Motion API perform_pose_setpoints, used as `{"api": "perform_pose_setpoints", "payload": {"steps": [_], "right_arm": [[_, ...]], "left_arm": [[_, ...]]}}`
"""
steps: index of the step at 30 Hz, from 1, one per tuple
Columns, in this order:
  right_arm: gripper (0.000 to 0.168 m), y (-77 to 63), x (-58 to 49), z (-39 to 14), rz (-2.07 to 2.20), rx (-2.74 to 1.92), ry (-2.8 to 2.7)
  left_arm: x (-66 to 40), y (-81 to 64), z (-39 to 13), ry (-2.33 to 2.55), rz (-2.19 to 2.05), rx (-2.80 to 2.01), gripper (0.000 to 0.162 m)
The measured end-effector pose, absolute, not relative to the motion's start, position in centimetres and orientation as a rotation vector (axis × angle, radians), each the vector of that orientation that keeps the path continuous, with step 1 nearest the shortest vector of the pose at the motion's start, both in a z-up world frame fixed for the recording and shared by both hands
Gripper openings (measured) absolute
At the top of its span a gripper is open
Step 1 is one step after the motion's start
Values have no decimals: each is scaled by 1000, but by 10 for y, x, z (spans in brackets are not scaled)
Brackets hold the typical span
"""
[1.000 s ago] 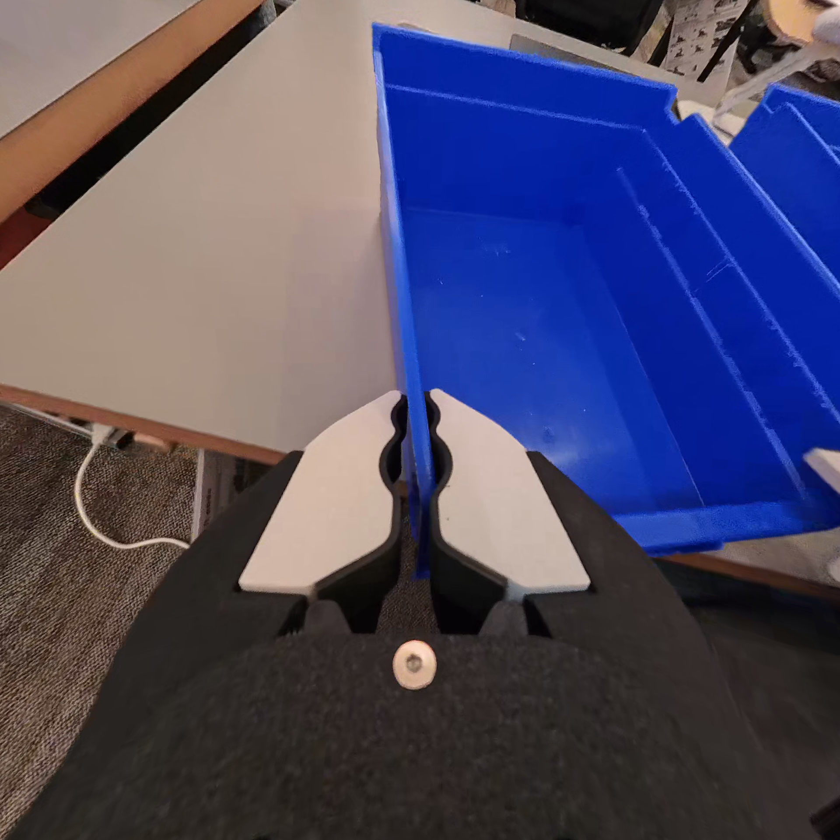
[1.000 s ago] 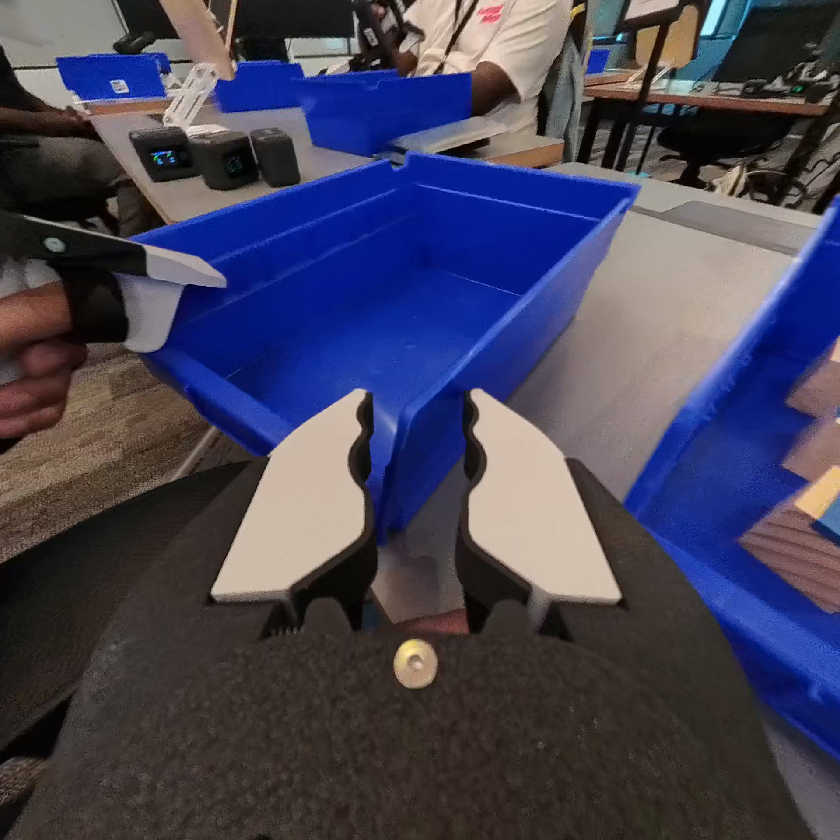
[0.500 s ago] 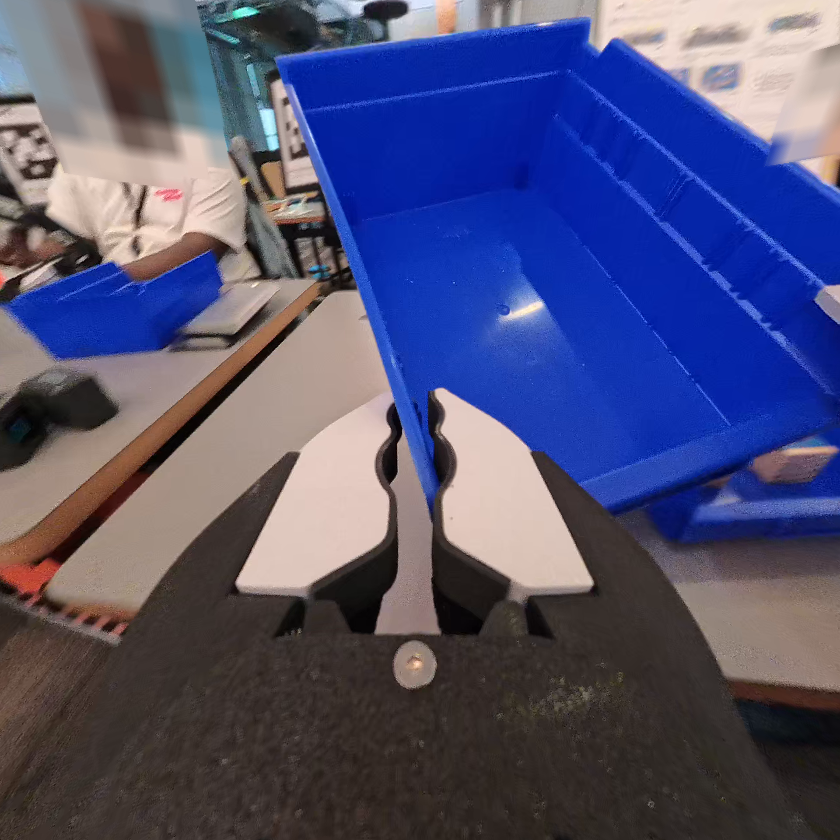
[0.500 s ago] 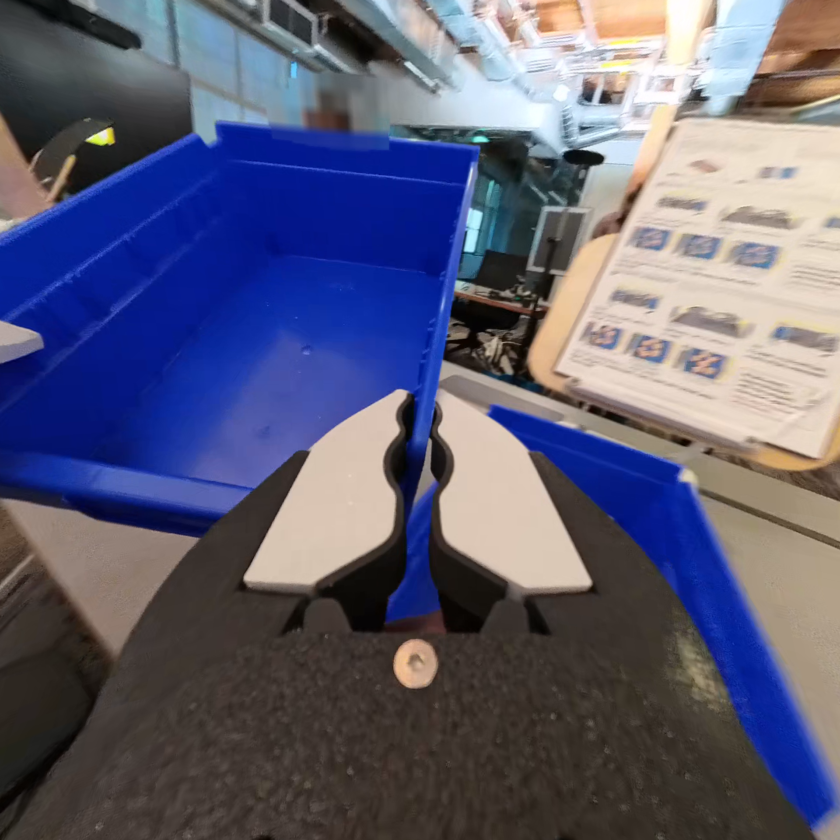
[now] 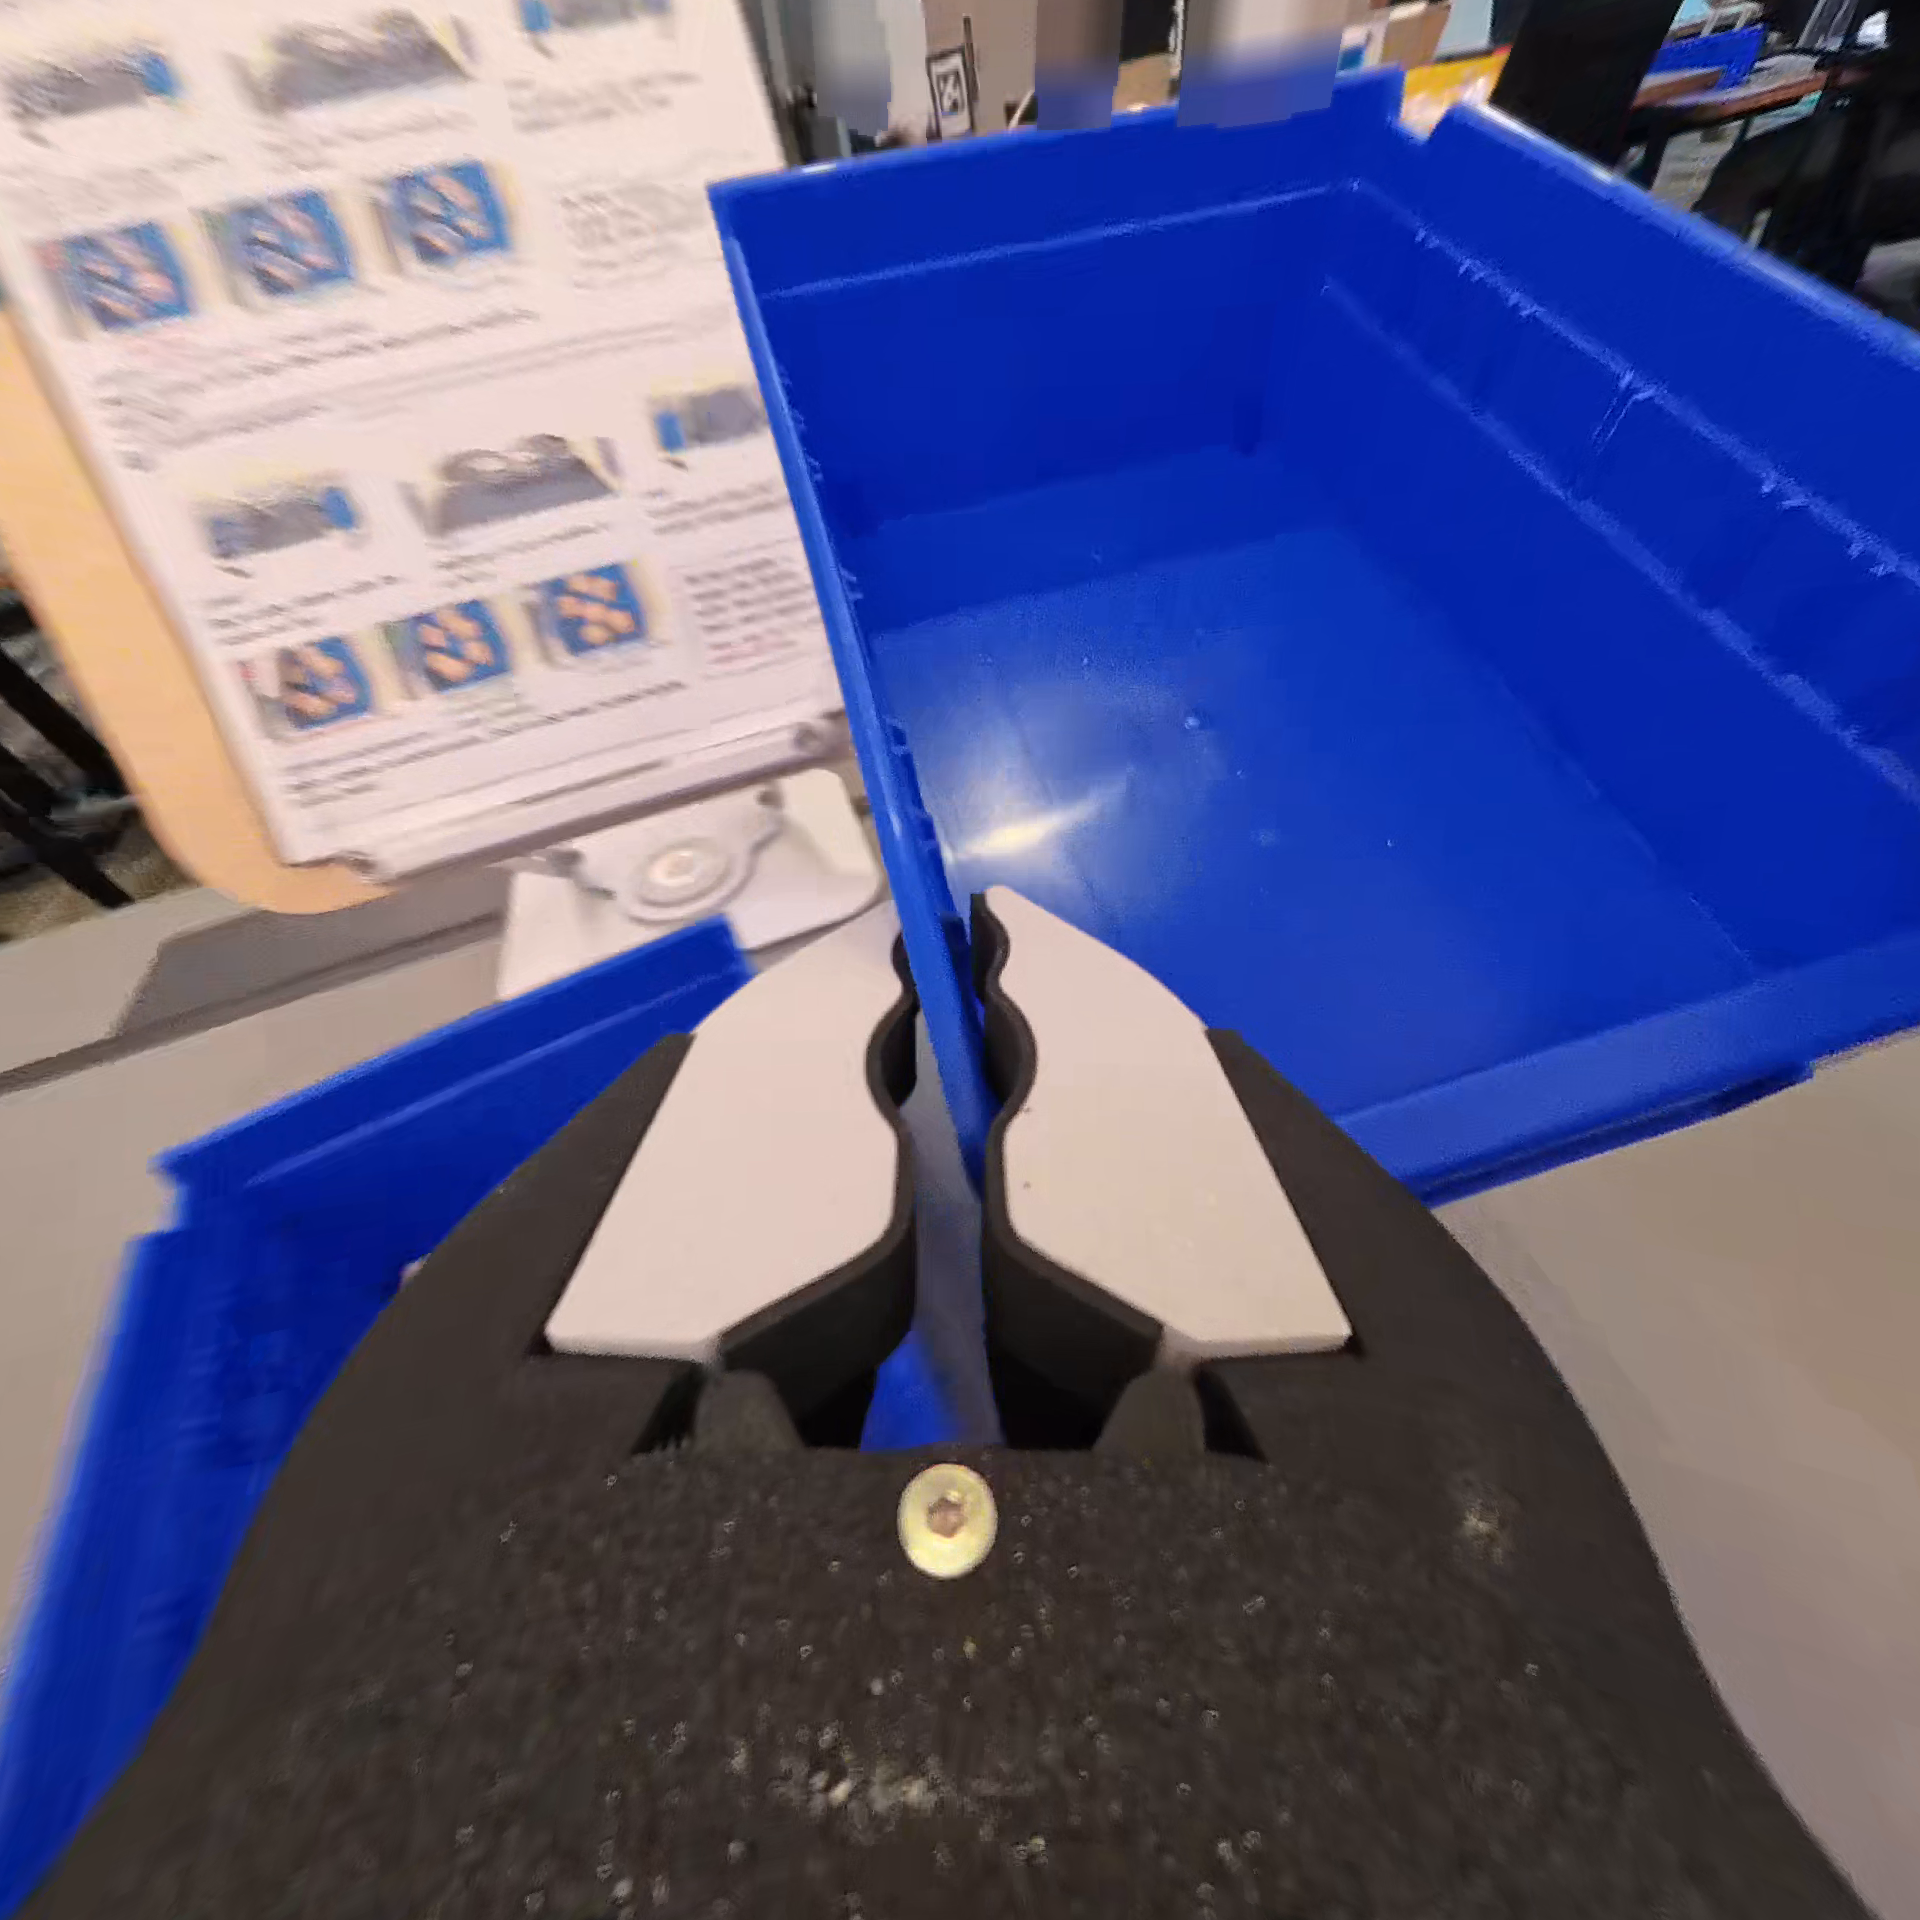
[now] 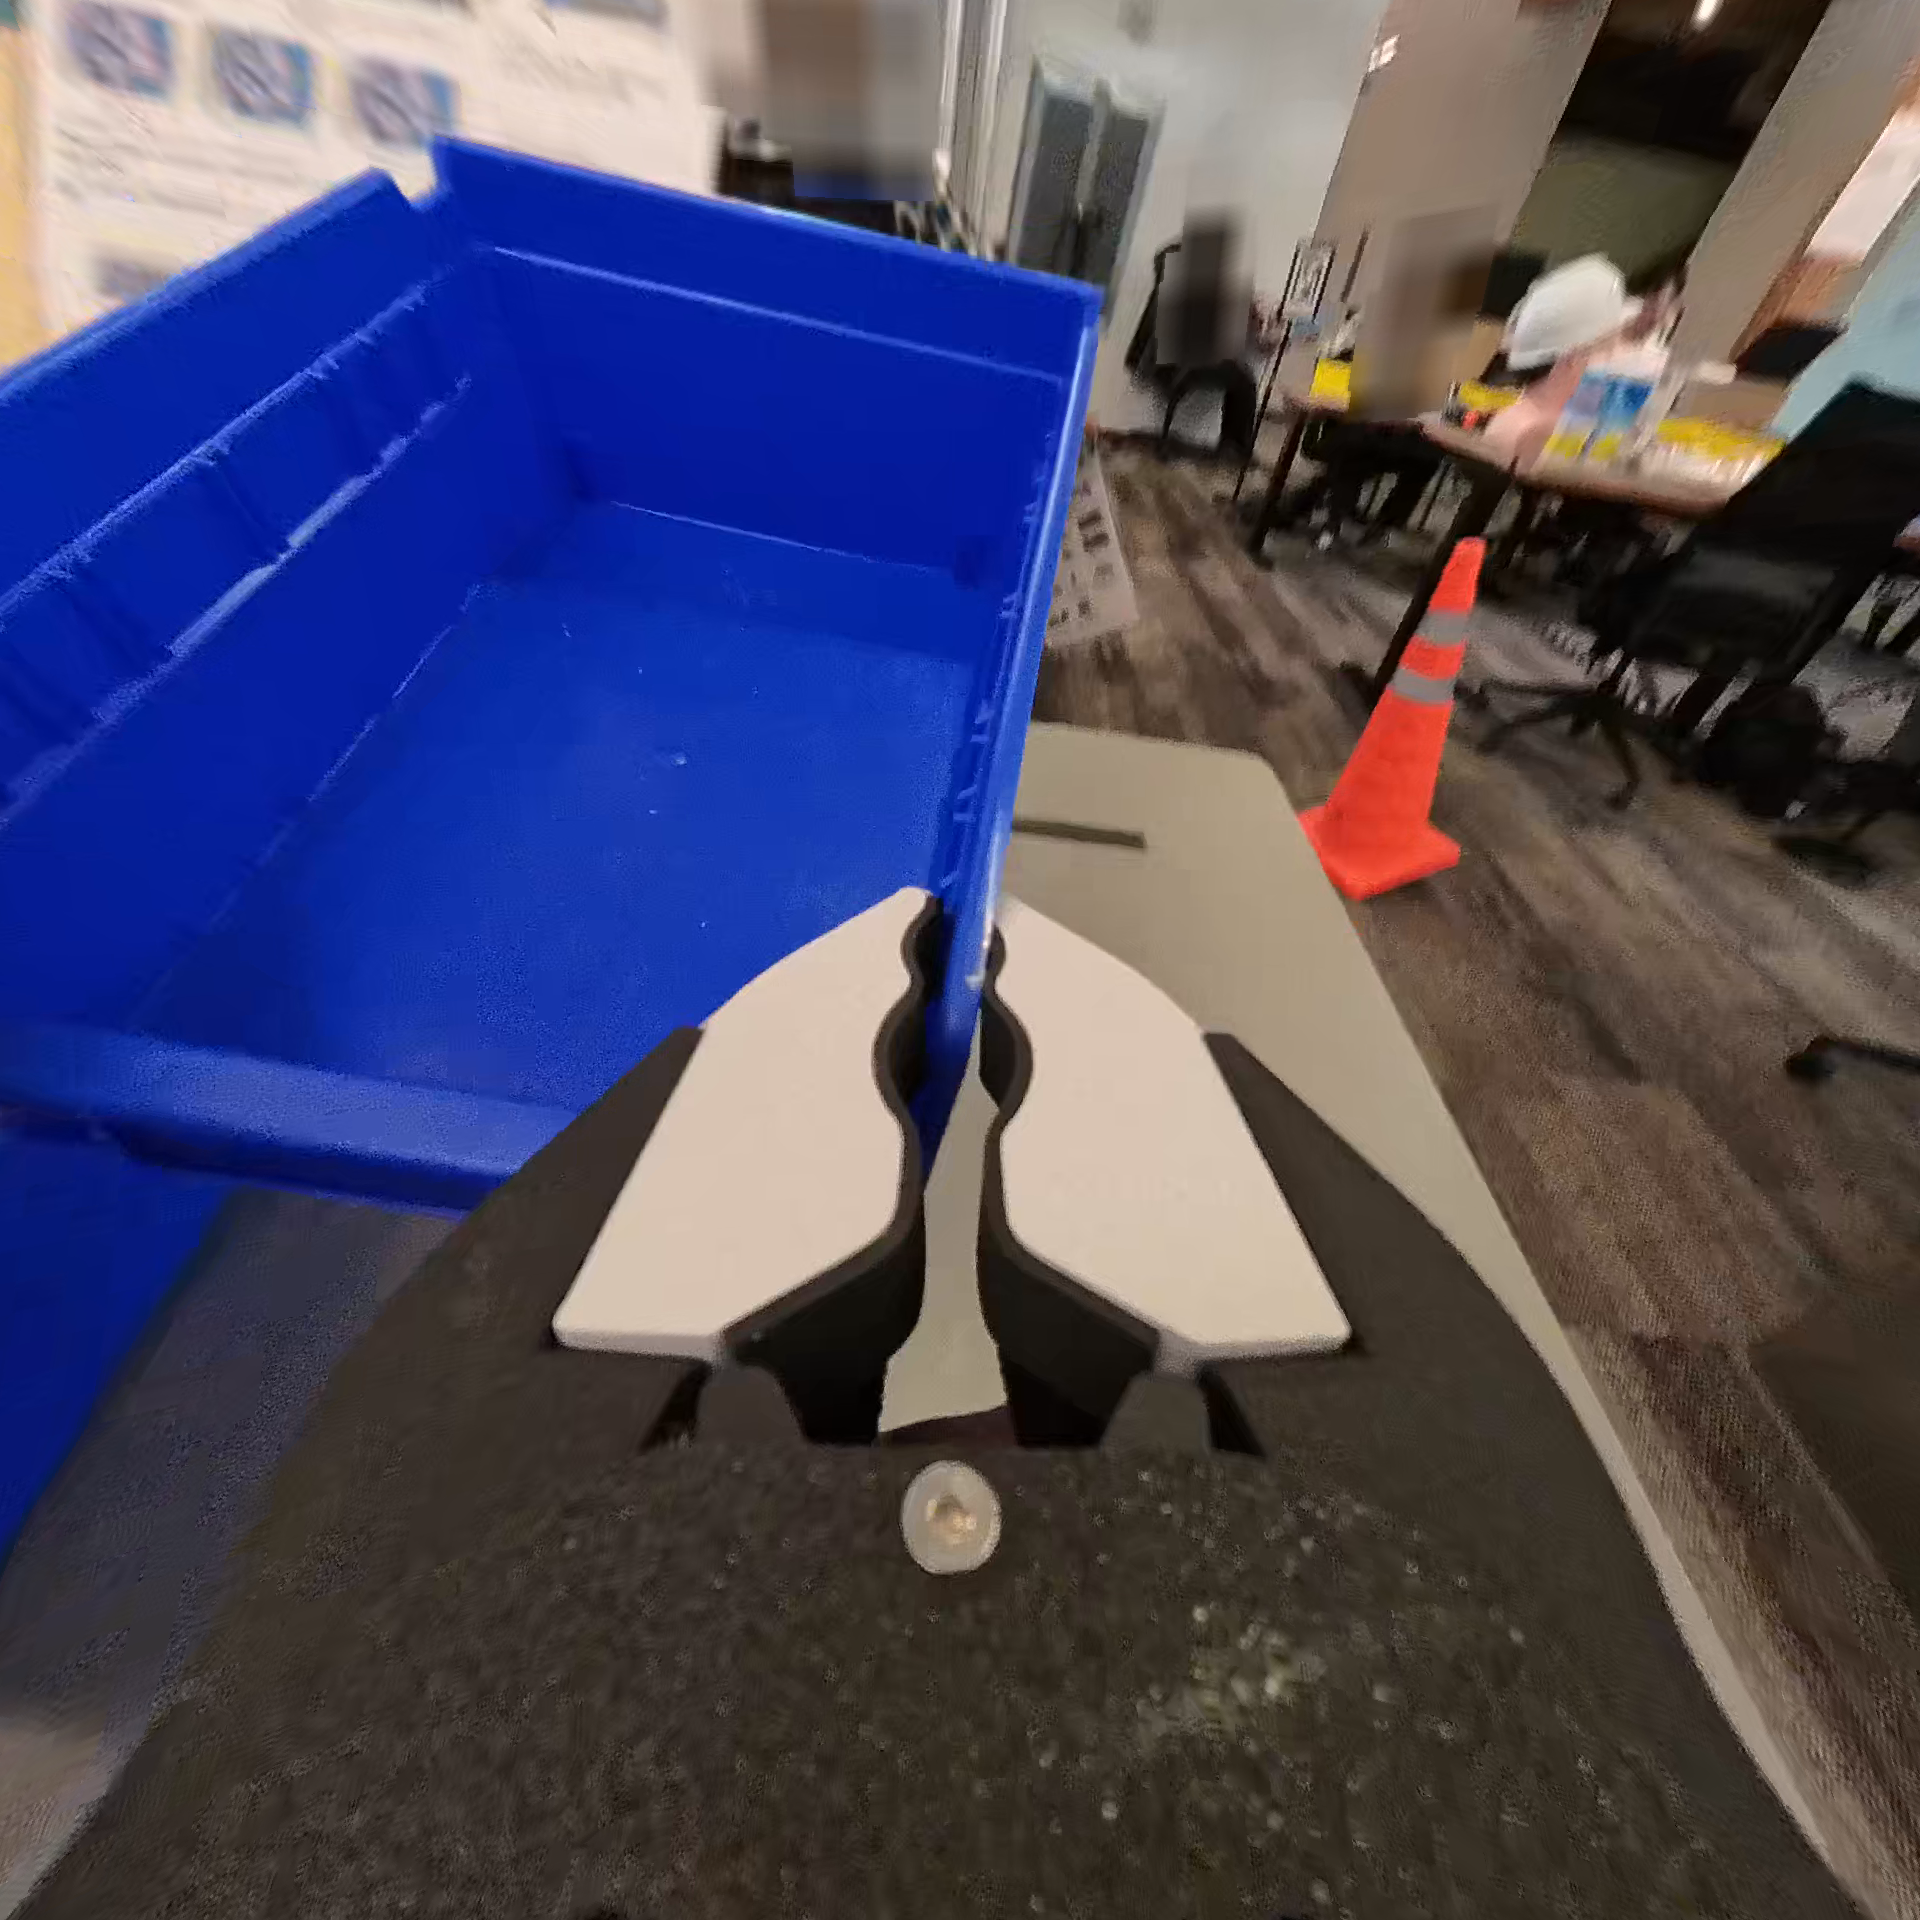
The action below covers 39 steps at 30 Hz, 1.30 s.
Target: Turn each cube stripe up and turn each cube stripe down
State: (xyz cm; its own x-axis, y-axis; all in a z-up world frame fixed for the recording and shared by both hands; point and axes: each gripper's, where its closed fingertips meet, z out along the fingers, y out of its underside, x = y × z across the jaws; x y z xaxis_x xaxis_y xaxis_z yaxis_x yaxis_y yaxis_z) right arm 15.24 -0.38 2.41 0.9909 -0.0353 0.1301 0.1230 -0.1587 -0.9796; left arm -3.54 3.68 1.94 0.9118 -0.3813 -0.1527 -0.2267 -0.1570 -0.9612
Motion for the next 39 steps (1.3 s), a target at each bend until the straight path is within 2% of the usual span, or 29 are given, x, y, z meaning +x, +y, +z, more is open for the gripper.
{"api": "perform_pose_setpoints", "payload": {"steps": [5, 15, 20, 21, 22, 23, 25, 27, 30, 33, 37, 39], "right_arm": [[3, -4, 242, -28, -132, -1842, 39], [3, 0, 309, -115, 13, -1962, 187], [4, 4, 312, -114, 95, -1897, 266], [4, 4, 312, -114, 72, -1899, 244], [5, 2, 312, -114, 41, -1911, 226], [12, 0, 315, -112, -9, -1917, 225], [32, -6, 323, -95, -115, -1888, 229], [35, -14, 322, -66, -188, -1834, 211], [36, -20, 287, -12, -212, -1726, 81], [35, -20, 206, 31, -101, -1638, -154], [43, -23, 47, 33, 236, -1604, -528], [47, -30, -31, 15, 491, -1600, -565]], "left_arm": [[55, 33, -46, 490, -213, -1849, 7], [121, 35, -114, 627, -251, -1961, 12], [124, 25, -124, 679, -326, -1965, 21], [122, 21, -124, 689, -337, -1970, 27], [118, 16, -122, 687, -359, -1968, 40], [112, 9, -116, 691, -395, -1964, 47], [96, -8, -97, 709, -476, -1934, 50], [67, -28, -70, 728, -525, -1896, 55], [-11, -50, -25, 668, -503, -1807, 56], [-113, -55, -7, 534, -386, -1799, 64], [-236, -50, -47, 292, -232, -1890, 70], [-268, -49, -80, 197, -250, -1960, 82]]}}
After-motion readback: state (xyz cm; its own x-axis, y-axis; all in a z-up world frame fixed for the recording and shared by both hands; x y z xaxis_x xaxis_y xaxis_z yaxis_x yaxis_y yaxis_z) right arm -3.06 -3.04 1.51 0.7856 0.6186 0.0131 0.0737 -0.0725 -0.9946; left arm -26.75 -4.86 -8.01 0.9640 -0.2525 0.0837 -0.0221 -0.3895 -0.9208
